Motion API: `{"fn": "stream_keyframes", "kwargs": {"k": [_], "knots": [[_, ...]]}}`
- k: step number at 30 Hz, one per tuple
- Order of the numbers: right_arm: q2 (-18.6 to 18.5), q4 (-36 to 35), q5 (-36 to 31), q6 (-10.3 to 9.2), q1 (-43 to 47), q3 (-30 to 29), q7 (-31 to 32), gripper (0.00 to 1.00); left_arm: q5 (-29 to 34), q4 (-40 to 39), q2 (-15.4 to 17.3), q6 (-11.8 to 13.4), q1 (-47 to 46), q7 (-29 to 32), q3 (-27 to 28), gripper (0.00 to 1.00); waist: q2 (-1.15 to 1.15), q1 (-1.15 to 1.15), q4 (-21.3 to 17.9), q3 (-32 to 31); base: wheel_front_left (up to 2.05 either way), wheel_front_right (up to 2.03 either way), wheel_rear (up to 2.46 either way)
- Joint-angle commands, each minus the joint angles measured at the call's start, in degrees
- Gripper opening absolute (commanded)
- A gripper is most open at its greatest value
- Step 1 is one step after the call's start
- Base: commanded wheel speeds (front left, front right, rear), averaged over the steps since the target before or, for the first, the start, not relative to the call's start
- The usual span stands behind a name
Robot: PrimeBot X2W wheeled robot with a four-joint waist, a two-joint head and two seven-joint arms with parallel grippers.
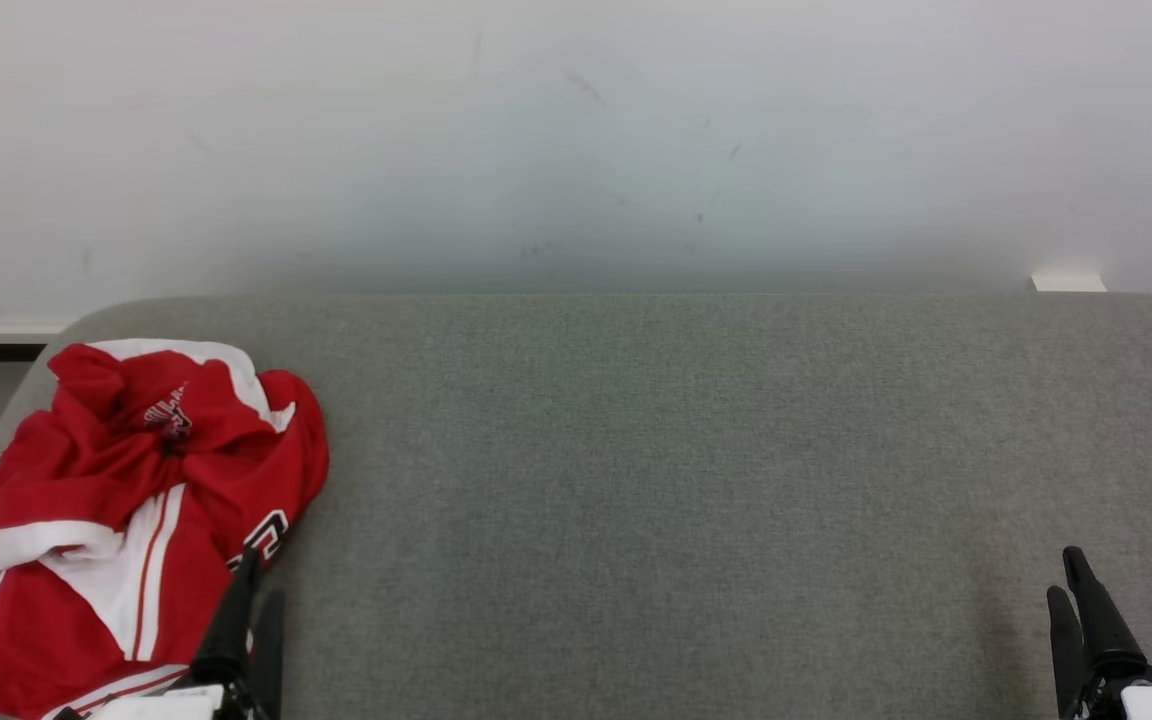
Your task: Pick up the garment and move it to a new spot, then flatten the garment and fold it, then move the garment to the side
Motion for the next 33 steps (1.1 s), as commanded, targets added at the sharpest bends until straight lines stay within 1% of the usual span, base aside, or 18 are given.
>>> {"fn": "stream_keyframes", "kwargs": {"k": [1, 6, 12, 18, 23, 29, 33], "knots": [[-0.5, -1.8, -0.5, 0.00, -1.2, 0.8, -0.9, 1.00, 0.4, -1.5, 0.3, -0.1, -1.3, -0.9, -0.4, 1.00, 0.00, 0.00, 0.0, 0.1, 0.00, 0.00, 0.00], [-0.7, -2.8, -1.2, -0.01, -1.5, 2.2, -2.0, 1.00, 1.5, -2.5, 0.3, -0.2, -1.6, -2.1, -0.7, 1.00, 0.00, 0.00, 0.0, 0.2, 0.00, 0.00, 0.00], [-1.3, -4.5, -3.2, -0.01, -2.0, 4.1, -3.9, 1.00, 5.0, -4.4, 0.4, -0.3, -1.8, -3.7, -1.0, 1.00, 0.00, 0.00, -0.1, 0.4, 0.00, 0.00, 0.00], [-1.7, -6.1, -6.6, -0.02, -2.4, 5.6, -5.5, 1.00, 11.4, -6.0, 0.4, -0.3, -1.8, -5.2, -1.4, 1.00, 0.00, 0.00, -0.3, 0.5, 0.00, 0.00, 0.00], [-1.6, -7.5, -10.3, -0.02, -2.4, 6.5, -6.7, 1.00, 18.5, -7.1, 0.5, -0.4, -1.9, -6.4, -1.9, 1.00, 0.00, 0.00, -0.4, 0.5, 0.00, 0.00, 0.00], [-2.2, -8.2, -16.6, -0.03, -2.5, 8.3, -8.1, 1.00, 25.5, -8.1, 0.6, 0.8, -1.8, -7.8, -2.8, 1.00, 0.00, 0.00, -0.5, 0.5, 0.00, 0.00, 0.00], [-2.6, -8.8, -21.6, -0.03, -2.5, 9.1, -9.0, 1.00, 30.8, -8.7, 0.6, 2.0, -1.5, -8.6, -3.8, 1.00, 0.00, 0.00, -0.5, 0.4, 0.00, 0.00, 0.00]]}}
